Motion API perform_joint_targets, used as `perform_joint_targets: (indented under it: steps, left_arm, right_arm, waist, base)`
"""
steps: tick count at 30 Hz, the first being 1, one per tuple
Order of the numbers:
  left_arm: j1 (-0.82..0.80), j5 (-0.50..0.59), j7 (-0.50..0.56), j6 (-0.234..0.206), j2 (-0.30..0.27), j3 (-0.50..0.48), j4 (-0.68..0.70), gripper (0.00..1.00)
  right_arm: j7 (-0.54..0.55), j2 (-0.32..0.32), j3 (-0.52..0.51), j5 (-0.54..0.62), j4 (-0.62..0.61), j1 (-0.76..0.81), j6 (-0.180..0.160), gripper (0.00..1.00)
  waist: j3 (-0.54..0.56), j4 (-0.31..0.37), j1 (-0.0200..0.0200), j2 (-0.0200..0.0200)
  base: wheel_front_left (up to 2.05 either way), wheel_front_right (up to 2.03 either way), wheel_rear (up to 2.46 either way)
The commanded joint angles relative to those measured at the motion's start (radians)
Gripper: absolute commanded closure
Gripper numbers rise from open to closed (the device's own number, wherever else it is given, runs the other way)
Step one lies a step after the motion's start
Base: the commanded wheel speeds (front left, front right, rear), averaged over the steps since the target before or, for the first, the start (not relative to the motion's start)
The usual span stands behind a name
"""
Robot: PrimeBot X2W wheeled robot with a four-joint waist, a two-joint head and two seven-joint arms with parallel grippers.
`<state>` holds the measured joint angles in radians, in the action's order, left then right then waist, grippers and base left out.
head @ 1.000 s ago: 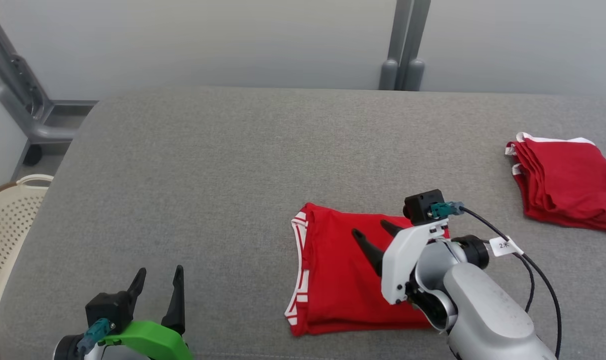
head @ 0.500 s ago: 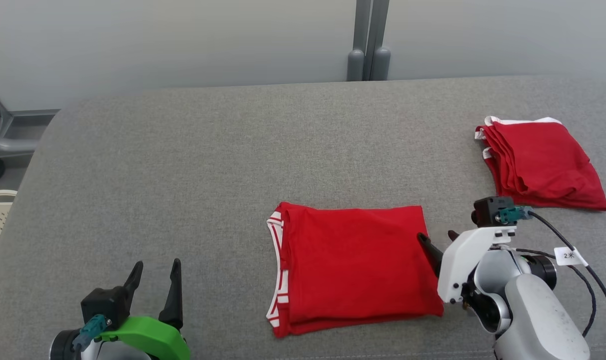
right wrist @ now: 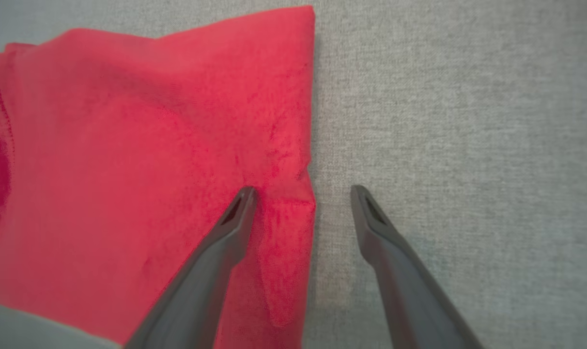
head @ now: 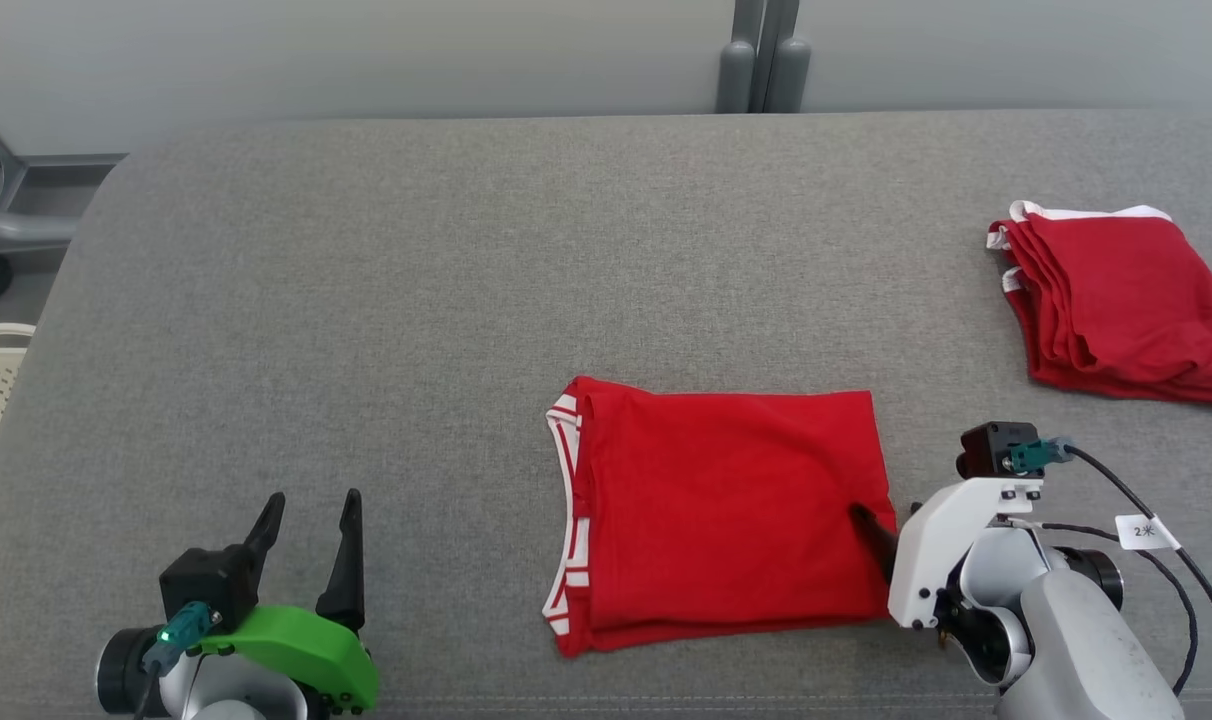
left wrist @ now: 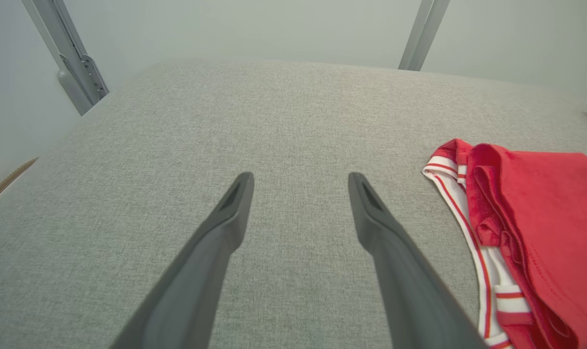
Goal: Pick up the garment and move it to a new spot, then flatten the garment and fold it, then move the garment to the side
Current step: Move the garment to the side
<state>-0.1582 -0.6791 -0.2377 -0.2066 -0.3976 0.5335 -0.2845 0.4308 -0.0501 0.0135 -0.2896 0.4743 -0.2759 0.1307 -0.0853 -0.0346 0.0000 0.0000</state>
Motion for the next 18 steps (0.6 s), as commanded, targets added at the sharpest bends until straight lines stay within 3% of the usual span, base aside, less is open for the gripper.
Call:
perform_joint_targets:
  steps: [1,5,6,7,9,10,11,18]
  left_arm:
    - [-0.014,0.008,-0.001,0.001,-0.006,0.001,-0.001,0.0]
    - [-0.03,0.013,-0.004,0.003,-0.005,0.002,-0.003,0.0]
    - [-0.032,0.014,-0.004,0.004,-0.005,0.002,-0.003,0.0]
    - [-0.033,0.014,-0.005,0.004,-0.005,0.003,-0.004,0.0]
    - [-0.037,0.015,-0.006,0.005,-0.003,0.004,-0.005,0.0]
    - [-0.041,0.015,-0.007,0.005,-0.002,0.004,-0.006,0.0]
    - [-0.043,0.016,-0.007,0.005,0.0,0.005,-0.008,0.0]
    - [-0.031,0.016,-0.013,-0.001,0.003,-0.002,-0.009,0.0]
  right_arm:
    - [-0.005,-0.001,0.002,-0.009,0.008,-0.013,0.0,0.0]
    - [-0.024,-0.001,0.018,-0.03,0.065,-0.032,0.0,0.0]
    - [-0.027,0.0,0.026,-0.038,0.08,-0.037,0.0,0.2]
    - [-0.032,0.0,0.033,-0.042,0.094,-0.044,0.0,0.51]
    - [-0.041,0.002,0.044,-0.048,0.121,-0.055,0.0,0.71]
    - [-0.046,0.003,0.049,-0.048,0.135,-0.061,0.0,0.91]
    - [-0.049,0.004,0.053,-0.051,0.147,-0.065,0.0,1.0]
    - [-0.092,0.001,0.071,-0.039,0.197,-0.099,0.0,1.0]
  waist:
    - [-0.013,-0.011,0.0,0.0]
    - [-0.033,-0.023,0.0,0.0]
    - [-0.037,-0.026,0.0,0.0]
    - [-0.04,-0.028,0.0,0.0]
    - [-0.044,-0.032,0.0,0.0]
    - [-0.045,-0.034,0.0,0.0]
    - [-0.044,-0.036,0.0,0.0]
    - [-0.018,-0.037,0.0,0.0]
  base:
    - [0.0,0.0,0.0]
    - [0.0,0.0,0.0]
    - [0.0,0.0,0.0]
    - [0.0,0.0,0.0]
    - [0.0,0.0,0.0]
    - [0.0,0.0,0.0]
    - [0.0,0.0,0.0]
    - [0.0,0.0,0.0]
